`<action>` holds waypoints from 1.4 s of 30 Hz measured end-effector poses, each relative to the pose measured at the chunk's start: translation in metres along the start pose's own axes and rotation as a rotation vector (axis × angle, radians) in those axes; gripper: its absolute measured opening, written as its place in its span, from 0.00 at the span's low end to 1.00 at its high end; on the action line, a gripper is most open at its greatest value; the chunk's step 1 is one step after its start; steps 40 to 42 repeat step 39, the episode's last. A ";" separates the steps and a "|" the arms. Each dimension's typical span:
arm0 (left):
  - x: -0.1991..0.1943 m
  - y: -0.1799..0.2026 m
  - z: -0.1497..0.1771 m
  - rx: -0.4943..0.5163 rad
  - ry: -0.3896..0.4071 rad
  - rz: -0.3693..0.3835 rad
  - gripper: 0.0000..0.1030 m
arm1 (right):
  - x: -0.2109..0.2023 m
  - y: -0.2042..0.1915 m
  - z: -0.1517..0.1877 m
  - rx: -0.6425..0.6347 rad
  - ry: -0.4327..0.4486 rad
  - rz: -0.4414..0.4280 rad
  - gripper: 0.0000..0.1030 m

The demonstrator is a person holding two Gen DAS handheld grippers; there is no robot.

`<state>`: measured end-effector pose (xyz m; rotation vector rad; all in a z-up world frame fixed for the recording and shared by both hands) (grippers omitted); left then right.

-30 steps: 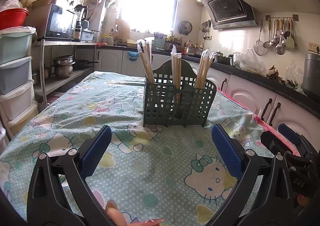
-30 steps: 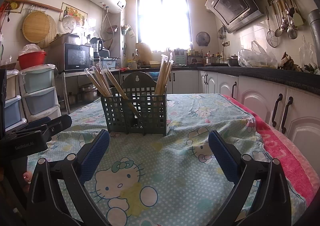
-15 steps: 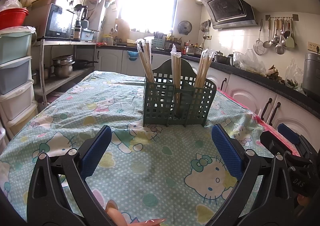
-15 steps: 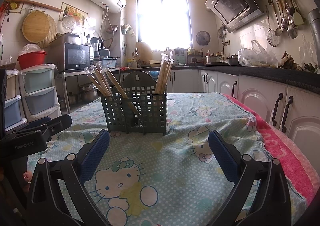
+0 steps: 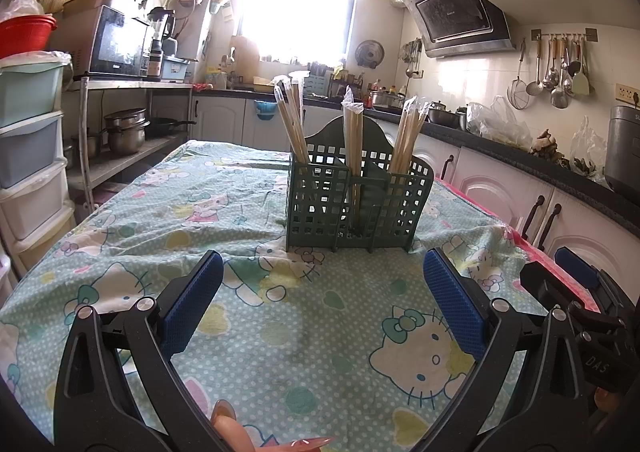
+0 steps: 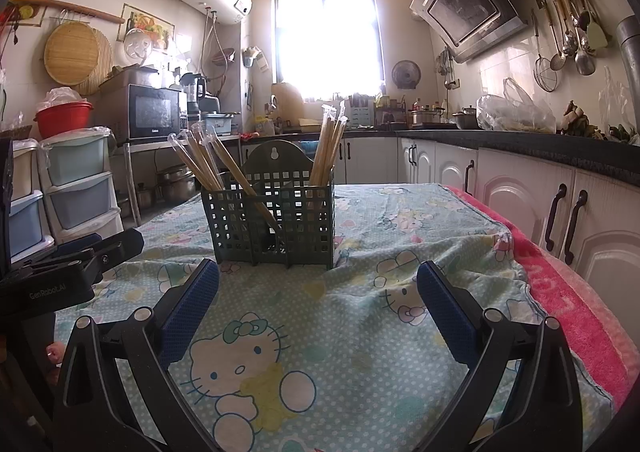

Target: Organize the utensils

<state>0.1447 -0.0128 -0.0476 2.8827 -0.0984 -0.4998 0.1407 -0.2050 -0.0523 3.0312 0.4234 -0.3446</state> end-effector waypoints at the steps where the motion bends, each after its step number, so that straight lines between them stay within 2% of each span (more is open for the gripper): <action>1: 0.000 0.000 0.000 0.000 0.000 0.000 0.90 | 0.000 0.000 0.000 0.000 0.000 -0.001 0.94; 19: 0.005 0.001 0.007 0.003 -0.032 0.021 0.90 | 0.000 -0.001 0.004 0.012 -0.011 0.000 0.94; 27: 0.009 -0.005 0.008 -0.012 -0.062 -0.020 0.90 | 0.001 0.003 0.002 0.045 -0.039 -0.002 0.94; 32: 0.012 -0.017 0.002 -0.043 -0.102 -0.040 0.90 | 0.008 0.013 0.000 0.076 -0.101 -0.011 0.94; 35: 0.022 -0.036 -0.011 -0.039 -0.149 -0.068 0.90 | 0.024 0.038 -0.007 0.081 -0.184 0.025 0.94; 36: 0.028 -0.048 -0.021 -0.047 -0.161 -0.081 0.90 | 0.030 0.049 -0.009 0.082 -0.217 0.047 0.94; 39: 0.053 -0.084 -0.036 -0.051 -0.221 -0.176 0.90 | 0.072 0.089 0.005 0.015 -0.431 0.138 0.94; 42: 0.053 -0.084 -0.036 -0.051 -0.221 -0.176 0.90 | 0.072 0.089 0.005 0.015 -0.431 0.138 0.94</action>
Point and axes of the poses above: each gripper's, at about its wrist camera, not at the fingertips, and x roughly the way its jaws point, y to its right, z to its underside, the point moved 10 cm from there along x, roughly the way its jaws point, and after that the axes turned 5 degrees about -x, right-handed, at the moved point
